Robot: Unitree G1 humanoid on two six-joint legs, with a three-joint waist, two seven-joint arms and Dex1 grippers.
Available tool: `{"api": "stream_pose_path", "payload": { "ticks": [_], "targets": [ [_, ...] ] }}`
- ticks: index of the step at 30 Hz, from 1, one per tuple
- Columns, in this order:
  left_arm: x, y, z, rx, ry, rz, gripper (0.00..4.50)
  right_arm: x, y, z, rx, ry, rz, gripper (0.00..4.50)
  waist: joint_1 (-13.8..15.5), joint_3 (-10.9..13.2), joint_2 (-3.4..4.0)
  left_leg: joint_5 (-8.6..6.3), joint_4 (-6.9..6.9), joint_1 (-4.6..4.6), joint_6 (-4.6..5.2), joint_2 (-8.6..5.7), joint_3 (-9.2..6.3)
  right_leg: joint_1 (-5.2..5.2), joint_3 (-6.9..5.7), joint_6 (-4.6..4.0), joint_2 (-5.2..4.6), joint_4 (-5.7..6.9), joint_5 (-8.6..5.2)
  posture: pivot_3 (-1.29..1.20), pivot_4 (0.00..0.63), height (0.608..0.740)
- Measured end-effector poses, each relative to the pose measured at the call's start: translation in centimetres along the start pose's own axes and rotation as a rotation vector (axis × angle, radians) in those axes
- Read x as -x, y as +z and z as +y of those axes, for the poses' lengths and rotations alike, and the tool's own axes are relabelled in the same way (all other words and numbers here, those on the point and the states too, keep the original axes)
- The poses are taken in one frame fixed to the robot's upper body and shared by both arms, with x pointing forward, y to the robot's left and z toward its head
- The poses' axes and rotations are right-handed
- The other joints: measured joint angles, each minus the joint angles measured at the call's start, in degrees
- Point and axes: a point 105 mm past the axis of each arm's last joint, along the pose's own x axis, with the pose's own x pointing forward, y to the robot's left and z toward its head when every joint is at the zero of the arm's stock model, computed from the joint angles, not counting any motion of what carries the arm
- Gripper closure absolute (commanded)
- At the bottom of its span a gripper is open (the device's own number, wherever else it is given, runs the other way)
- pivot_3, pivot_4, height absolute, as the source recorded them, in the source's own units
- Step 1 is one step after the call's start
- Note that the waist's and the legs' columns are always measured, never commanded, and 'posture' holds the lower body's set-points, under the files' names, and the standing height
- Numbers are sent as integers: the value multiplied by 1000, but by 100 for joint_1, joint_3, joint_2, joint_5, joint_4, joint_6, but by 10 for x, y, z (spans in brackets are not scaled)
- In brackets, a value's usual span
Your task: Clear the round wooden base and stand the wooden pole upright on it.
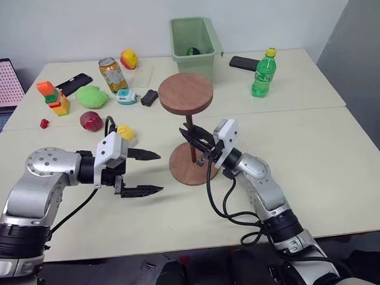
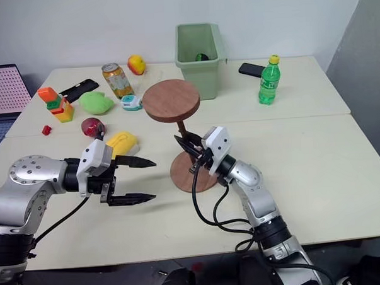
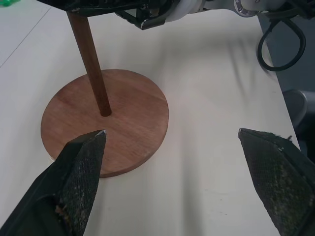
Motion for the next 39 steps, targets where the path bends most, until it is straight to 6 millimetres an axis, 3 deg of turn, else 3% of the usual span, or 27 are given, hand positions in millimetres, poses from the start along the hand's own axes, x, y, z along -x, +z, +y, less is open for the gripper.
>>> {"api": "stream_pose_path", "payload": {
  "ticks": [3, 19, 22, 25, 27, 32, 36, 39],
  "targets": [
    [0, 0, 0, 0, 1, 0, 0, -1, -2, -1, -6, 1, 14, 4256, 35, -2, -1, -1, -13, 49, 1, 1, 2, 45, 1, -1, 0, -13, -2, 0, 150, 740],
    [0, 0, 0, -3, -1, 4, 0, 1, -10, -2, -10, -5, 58, 4256, 44, -106, 2, -3, -29, 79, 4, 2, -1, 81, 0, -1, 2, -40, -5, 0, 150, 740],
    [-1, 2, 1, -10, -4, 3, 0, 2, -14, -2, -10, -11, 83, 3373, 46, -107, 1, -3, -30, 79, 4, 2, -2, 82, 0, -1, 3, -40, -5, 0, 150, 740],
    [-1, 3, 2, -15, -4, 1, 0, 28, -67, 2, -113, -41, 294, 2688, 74, -94, 12, -2, -25, 48, 3, -1, -2, 56, -1, -2, 3, -45, -5, 0, 150, 740],
    [-1, 2, 2, -9, -3, -2, 0, 37, -78, 1, -146, -55, 348, 2228, 55, -75, 16, -2, -20, 22, 2, -1, 1, 28, 7, -2, 2, -36, -4, 0, 150, 740],
    [-3, 5, 4, -19, -6, -12, 0, 21, -45, -4, -88, -41, 250, 1055, 21, -74, 17, -3, -28, 26, 4, 11, -7, 21, 5, -4, 18, -30, -5, 0, 150, 740],
    [-2, 3, 5, -9, -5, -13, 0, 19, -34, -3, -81, -32, 231, 196, 42, -74, 18, -3, -26, 24, 4, 8, -3, 23, 7, -4, 15, -33, -5, 0, 150, 740],
    [-2, 5, 5, -13, -11, -15, 0, 24, -26, -6, -72, -15, 246, 35, 73, -72, 19, -2, -25, 21, 3, 6, -5, 25, 3, -4, 11, -36, -5, 0, 150, 740]
  ]
}}
